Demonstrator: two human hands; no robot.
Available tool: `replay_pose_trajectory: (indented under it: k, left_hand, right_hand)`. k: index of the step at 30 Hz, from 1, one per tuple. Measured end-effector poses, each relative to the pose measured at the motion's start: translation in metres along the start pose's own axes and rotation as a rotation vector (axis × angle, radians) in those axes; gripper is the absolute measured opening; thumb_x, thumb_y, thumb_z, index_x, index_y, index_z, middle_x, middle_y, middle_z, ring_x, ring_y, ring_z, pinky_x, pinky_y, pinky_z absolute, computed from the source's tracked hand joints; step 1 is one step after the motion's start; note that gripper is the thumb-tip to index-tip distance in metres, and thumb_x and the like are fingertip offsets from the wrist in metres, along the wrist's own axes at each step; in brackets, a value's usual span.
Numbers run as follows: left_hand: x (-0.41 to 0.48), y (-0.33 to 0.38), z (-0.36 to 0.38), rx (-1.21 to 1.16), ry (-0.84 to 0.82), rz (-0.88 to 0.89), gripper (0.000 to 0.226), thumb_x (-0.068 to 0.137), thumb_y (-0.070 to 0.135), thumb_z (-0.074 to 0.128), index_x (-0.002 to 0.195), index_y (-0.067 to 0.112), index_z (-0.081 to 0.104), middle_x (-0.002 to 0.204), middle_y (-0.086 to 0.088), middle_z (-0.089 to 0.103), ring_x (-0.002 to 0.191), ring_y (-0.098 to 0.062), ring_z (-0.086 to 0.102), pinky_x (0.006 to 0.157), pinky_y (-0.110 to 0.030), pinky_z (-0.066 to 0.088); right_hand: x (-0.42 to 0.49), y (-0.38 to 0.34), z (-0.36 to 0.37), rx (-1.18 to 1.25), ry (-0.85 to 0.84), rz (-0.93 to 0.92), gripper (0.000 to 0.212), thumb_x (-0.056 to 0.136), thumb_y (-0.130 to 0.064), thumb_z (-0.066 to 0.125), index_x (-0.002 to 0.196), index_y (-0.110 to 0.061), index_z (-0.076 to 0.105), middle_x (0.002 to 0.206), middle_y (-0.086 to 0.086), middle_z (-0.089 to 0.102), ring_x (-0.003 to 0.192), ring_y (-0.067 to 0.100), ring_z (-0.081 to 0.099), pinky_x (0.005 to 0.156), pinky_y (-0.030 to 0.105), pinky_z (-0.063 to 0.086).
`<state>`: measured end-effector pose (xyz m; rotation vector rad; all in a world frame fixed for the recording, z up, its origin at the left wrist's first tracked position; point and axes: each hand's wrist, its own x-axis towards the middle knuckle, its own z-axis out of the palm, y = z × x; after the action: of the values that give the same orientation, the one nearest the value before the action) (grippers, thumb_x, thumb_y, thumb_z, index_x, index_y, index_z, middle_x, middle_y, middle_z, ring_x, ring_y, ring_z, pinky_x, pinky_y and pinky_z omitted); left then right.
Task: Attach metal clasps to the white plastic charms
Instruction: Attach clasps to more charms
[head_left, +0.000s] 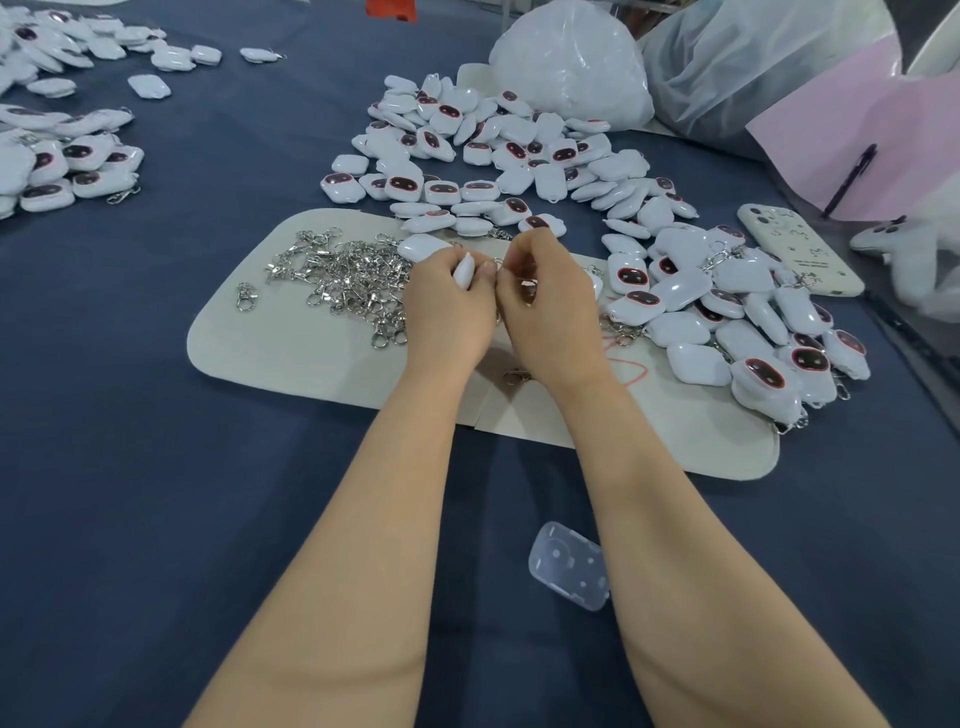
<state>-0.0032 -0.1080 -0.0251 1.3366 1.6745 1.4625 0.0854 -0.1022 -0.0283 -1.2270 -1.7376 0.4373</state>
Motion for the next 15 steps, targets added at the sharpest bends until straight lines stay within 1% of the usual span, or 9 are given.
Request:
replay_pose_trajectory:
  k: [3, 4, 7, 8, 11, 13, 15]
  left_hand:
    - [0.0002, -0.0013, -0.0019, 0.003, -0.001, 0.001, 0.012, 0.09, 0.009, 0.058, 0.09, 0.003, 0.069, 0.08, -0.001, 0.062, 0.079, -0.017, 0.056, 0.069, -0.024, 0.042]
    - [0.0003, -0.0016, -0.0023, 0.006, 0.001, 0.002, 0.012, 0.089, 0.009, 0.058, 0.09, 0.004, 0.069, 0.081, -0.001, 0.062, 0.078, -0.017, 0.056, 0.068, -0.023, 0.042]
    - [0.001, -0.0006, -0.0028, 0.036, 0.005, 0.03, 0.012, 0.089, 0.011, 0.059, 0.087, 0.006, 0.07, 0.075, 0.002, 0.06, 0.073, -0.014, 0.054, 0.057, -0.015, 0.036]
    - [0.0011, 0.0001, -0.0028, 0.046, 0.006, 0.037, 0.012, 0.089, 0.011, 0.059, 0.087, 0.007, 0.07, 0.074, 0.002, 0.06, 0.072, -0.014, 0.053, 0.056, -0.015, 0.034]
    - [0.0012, 0.0015, -0.0017, 0.051, 0.018, 0.035, 0.011, 0.089, 0.011, 0.058, 0.088, 0.008, 0.069, 0.076, 0.003, 0.059, 0.075, -0.014, 0.054, 0.062, -0.017, 0.035]
    - [0.001, 0.0015, -0.0005, 0.037, 0.029, 0.027, 0.01, 0.09, 0.01, 0.057, 0.088, 0.008, 0.067, 0.076, 0.004, 0.058, 0.077, -0.014, 0.054, 0.066, -0.02, 0.038]
    - [0.0004, 0.0018, 0.0002, 0.033, 0.036, 0.022, 0.01, 0.09, 0.011, 0.057, 0.087, 0.009, 0.066, 0.075, 0.006, 0.057, 0.076, -0.014, 0.054, 0.066, -0.02, 0.038]
  right_hand:
    - [-0.0002, -0.0005, -0.0006, -0.004, -0.005, 0.0, 0.001, 0.088, -0.003, 0.053, 0.087, -0.003, 0.054, 0.082, 0.005, 0.055, 0.076, 0.019, 0.051, 0.066, 0.018, 0.04]
    - [-0.0004, -0.0005, -0.0006, 0.0, -0.005, -0.002, 0.001, 0.087, -0.002, 0.054, 0.087, -0.003, 0.055, 0.082, 0.004, 0.055, 0.076, 0.017, 0.05, 0.067, 0.019, 0.041]
    - [-0.0006, -0.001, 0.0, -0.002, -0.012, -0.011, 0.009, 0.084, 0.003, 0.054, 0.089, -0.003, 0.058, 0.084, 0.002, 0.057, 0.077, 0.013, 0.05, 0.069, 0.012, 0.038]
    - [-0.0007, -0.0011, 0.0004, 0.003, -0.009, -0.004, 0.01, 0.083, 0.003, 0.053, 0.089, -0.003, 0.059, 0.085, 0.001, 0.058, 0.078, 0.012, 0.05, 0.069, 0.011, 0.037]
    - [-0.0007, -0.0012, 0.0014, 0.059, 0.031, 0.05, 0.007, 0.087, -0.001, 0.055, 0.09, -0.007, 0.055, 0.085, -0.001, 0.057, 0.077, 0.01, 0.051, 0.067, 0.009, 0.039]
    - [-0.0007, -0.0013, 0.0021, 0.096, 0.064, 0.086, 0.011, 0.087, -0.004, 0.057, 0.091, -0.011, 0.049, 0.086, -0.001, 0.057, 0.078, 0.01, 0.053, 0.067, 0.01, 0.041]
    - [-0.0007, -0.001, 0.0033, 0.11, 0.079, 0.106, 0.011, 0.087, -0.005, 0.059, 0.094, -0.009, 0.05, 0.087, -0.002, 0.057, 0.079, 0.01, 0.054, 0.068, 0.01, 0.043]
